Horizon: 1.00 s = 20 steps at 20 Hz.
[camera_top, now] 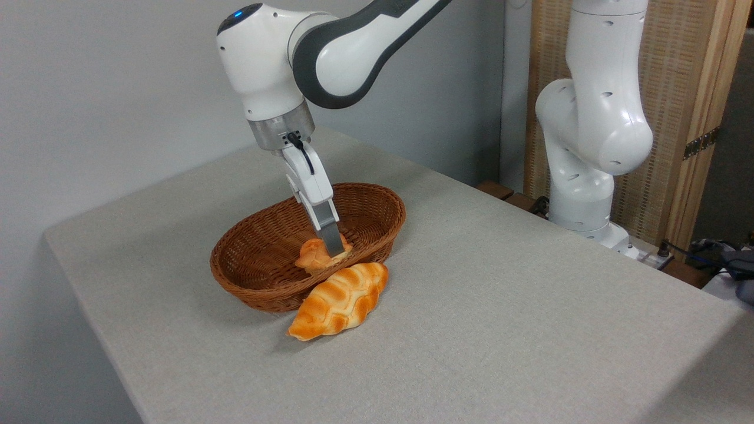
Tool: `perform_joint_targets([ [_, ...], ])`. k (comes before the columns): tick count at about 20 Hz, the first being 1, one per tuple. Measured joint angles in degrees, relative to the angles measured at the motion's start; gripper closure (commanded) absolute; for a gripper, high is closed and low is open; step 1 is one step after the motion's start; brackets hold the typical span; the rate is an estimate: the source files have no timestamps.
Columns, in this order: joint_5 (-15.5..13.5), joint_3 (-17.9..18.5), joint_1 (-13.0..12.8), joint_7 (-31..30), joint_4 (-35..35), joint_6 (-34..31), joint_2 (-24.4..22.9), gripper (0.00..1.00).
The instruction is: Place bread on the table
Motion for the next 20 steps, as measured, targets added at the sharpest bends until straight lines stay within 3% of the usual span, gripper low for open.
perform_joint_targets([
  [9,-0.66,-1.80,0.04,-0.10,1.60,0.13,-1.98,0.81],
  [12,-0.84,-1.21,0.61,-0.12,3.98,-1.96,-2.55,0.73],
  [20,-0.82,7.59,2.64,0.38,9.02,-5.82,-3.23,0.70],
])
